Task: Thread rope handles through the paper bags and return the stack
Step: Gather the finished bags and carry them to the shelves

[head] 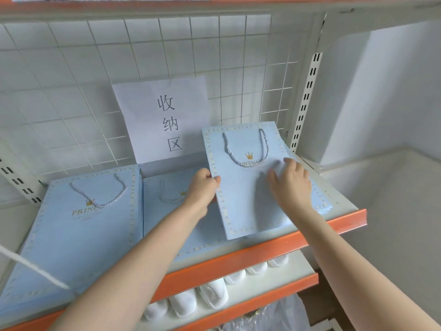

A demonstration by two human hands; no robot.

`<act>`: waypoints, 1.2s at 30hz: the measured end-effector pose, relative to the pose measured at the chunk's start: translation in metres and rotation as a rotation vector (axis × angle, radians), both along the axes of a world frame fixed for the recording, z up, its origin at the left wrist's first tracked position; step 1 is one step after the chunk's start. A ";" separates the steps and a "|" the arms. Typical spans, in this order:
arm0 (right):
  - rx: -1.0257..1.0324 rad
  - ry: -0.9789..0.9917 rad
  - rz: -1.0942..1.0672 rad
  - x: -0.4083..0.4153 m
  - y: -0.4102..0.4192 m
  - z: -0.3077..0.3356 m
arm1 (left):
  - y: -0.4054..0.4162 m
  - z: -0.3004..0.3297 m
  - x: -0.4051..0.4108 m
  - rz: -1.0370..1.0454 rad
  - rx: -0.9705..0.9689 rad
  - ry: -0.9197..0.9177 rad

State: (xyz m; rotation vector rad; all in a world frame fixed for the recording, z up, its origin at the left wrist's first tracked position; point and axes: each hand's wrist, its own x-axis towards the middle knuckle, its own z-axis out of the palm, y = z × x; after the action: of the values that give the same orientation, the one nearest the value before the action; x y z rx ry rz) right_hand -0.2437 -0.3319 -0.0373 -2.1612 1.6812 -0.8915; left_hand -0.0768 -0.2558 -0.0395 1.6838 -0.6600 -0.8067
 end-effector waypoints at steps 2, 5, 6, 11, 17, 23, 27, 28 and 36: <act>0.054 -0.098 0.097 0.000 0.001 0.008 | 0.021 0.004 0.026 0.036 0.010 -0.054; 0.246 -0.160 0.402 0.017 0.014 0.012 | 0.057 0.003 0.060 0.054 0.076 -0.148; 0.267 -0.119 0.464 0.026 0.020 0.010 | 0.067 0.003 0.065 0.049 0.139 -0.223; 0.238 -0.125 0.505 0.075 0.043 -0.007 | 0.094 0.009 0.050 -0.157 0.462 -0.989; 0.069 0.073 0.489 0.096 0.045 -0.020 | 0.095 -0.009 0.019 -0.686 0.675 -1.117; -0.037 0.407 0.264 0.066 0.034 -0.032 | 0.089 -0.012 0.026 -0.709 0.737 -1.130; 0.021 0.523 0.247 0.057 0.033 -0.036 | 0.095 -0.004 0.043 -0.250 0.450 -1.383; 0.029 0.530 0.247 0.056 0.032 -0.034 | 0.097 -0.003 0.049 -0.069 0.430 -1.417; -0.023 0.814 0.308 0.064 0.046 -0.017 | 0.129 -0.020 0.089 0.113 0.948 -1.045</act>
State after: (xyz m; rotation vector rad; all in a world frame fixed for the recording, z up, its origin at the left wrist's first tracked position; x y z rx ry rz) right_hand -0.1798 -0.2861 -0.0539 -2.9113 1.5212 0.0921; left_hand 0.0123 -0.1265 -0.0596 3.0237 -0.9152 -0.0336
